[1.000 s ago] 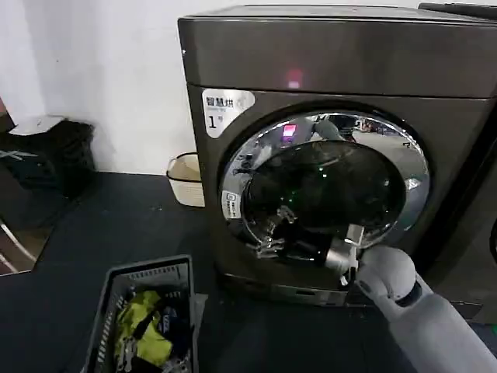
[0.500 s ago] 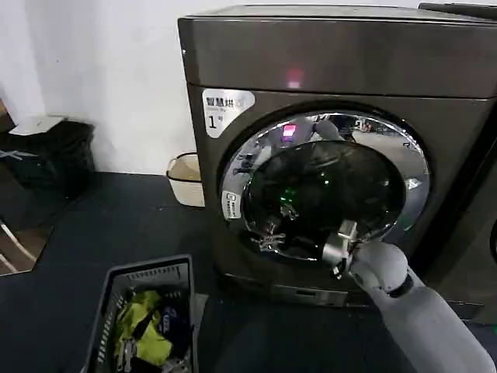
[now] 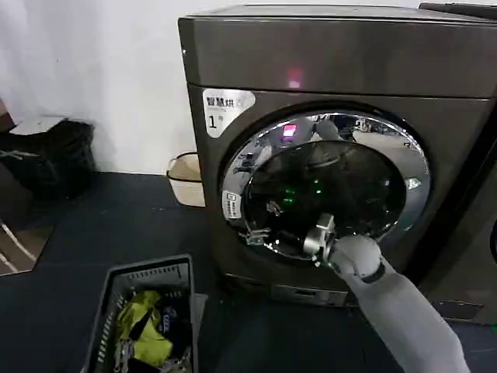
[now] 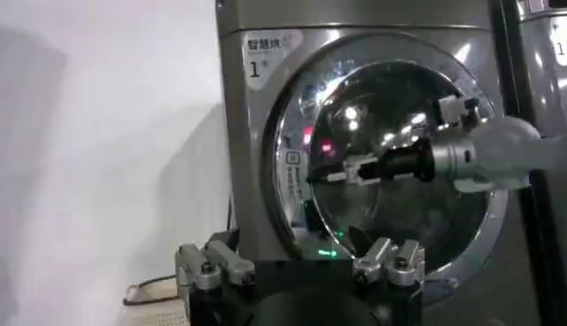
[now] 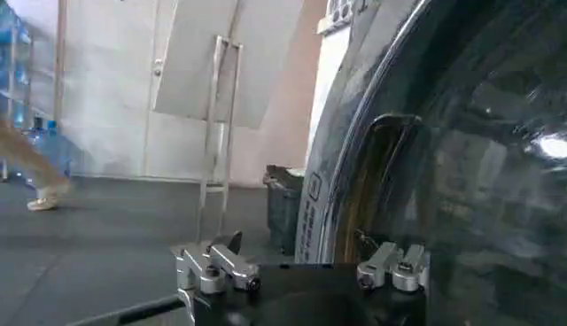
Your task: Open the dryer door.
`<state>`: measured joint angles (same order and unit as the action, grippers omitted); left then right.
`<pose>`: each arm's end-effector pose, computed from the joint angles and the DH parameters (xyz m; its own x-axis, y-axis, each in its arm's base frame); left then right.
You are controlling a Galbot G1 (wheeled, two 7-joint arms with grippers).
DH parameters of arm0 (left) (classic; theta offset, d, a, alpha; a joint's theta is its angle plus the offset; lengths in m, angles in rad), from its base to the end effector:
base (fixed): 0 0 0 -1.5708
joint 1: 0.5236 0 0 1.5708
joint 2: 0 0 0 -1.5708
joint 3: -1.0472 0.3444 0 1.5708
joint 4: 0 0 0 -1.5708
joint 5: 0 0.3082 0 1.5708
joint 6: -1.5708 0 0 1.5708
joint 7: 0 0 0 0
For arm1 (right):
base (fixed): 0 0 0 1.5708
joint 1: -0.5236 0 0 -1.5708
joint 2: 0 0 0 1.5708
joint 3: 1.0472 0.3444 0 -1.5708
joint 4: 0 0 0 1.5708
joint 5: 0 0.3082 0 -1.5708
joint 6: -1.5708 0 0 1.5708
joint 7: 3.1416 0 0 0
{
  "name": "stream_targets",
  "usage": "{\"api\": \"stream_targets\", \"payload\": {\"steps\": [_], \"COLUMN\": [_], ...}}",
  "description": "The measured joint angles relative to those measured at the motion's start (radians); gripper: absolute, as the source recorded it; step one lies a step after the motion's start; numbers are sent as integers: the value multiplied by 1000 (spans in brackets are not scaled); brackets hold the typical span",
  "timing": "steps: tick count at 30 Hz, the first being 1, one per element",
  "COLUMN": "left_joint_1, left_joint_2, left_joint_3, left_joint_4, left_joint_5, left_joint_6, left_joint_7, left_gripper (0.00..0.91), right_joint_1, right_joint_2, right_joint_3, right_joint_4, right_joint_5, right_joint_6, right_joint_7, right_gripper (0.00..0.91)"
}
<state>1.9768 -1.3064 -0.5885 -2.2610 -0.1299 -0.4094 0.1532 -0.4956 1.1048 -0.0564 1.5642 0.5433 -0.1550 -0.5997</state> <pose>0.0305 0.0536 -0.2732 -0.9414 0.3027 -0.1489 0.2889 0.9513 0.1074 0.4215 -0.0048 -0.1931 -0.4562 -0.8898 0.0118 -0.8813 0.4499 -0.1443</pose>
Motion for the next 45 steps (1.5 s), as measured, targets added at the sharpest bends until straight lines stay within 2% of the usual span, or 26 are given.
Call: {"api": "stream_targets", "payload": {"steps": [17, 32, 40, 45], "left_joint_1": [-34, -81, -128, -151], "left_joint_2": [19, 82, 149, 194], "left_joint_3": [-35, -115, -191, -248], "left_joint_4": [-18, 1, 25, 35], "left_joint_5": [-64, -155, -255, -327], "left_joint_6": [139, 222, 251, 304], "left_joint_7": [-22, -17, 41, 78], "left_gripper": [907, 907, 907, 907], "right_joint_1": [-16, -94, -137, -165], "right_joint_2": [-30, -90, -116, -128], "right_joint_3": [10, 62, 91, 111], "right_joint_4": [19, 93, 115, 128], "right_joint_5": [7, 1, 1, 6], "right_joint_6": [6, 38, 48, 51], "right_joint_7": [-138, -360, -486, -572], "right_gripper": [907, 907, 907, 907]}}
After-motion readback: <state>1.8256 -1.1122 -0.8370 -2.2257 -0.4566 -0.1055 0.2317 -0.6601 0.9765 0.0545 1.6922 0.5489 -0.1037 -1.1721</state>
